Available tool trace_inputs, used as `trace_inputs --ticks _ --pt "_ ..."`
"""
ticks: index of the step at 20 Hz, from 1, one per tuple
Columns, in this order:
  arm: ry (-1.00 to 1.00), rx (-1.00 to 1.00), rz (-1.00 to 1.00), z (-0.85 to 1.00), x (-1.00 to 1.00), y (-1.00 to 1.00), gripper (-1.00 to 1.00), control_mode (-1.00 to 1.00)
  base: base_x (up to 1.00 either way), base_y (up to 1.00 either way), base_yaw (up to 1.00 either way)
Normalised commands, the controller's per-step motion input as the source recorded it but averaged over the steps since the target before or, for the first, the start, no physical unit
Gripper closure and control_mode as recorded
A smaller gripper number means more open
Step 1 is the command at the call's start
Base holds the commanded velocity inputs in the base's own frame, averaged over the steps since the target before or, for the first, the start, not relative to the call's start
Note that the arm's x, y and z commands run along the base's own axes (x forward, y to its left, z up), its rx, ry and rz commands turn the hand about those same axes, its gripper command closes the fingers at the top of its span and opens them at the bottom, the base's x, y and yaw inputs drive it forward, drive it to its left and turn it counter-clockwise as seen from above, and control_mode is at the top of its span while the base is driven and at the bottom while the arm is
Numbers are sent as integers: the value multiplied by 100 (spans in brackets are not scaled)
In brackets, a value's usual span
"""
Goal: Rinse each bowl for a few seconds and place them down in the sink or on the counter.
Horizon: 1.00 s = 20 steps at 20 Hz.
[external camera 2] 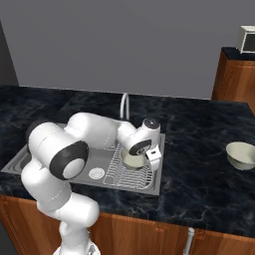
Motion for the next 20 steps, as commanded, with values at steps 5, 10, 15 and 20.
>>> trace_inputs --ticks 5,10,15,20 --pt "4 -6 -2 90 0 -13 -100 -100 0 0 0" --pt "8 -5 -6 68 0 -37 -100 -100 0 0 0" --pt "8 0 -9 48 -9 -53 -100 -100 0 0 0" --pt "5 0 -18 24 -3 -45 -100 -100 0 0 0"
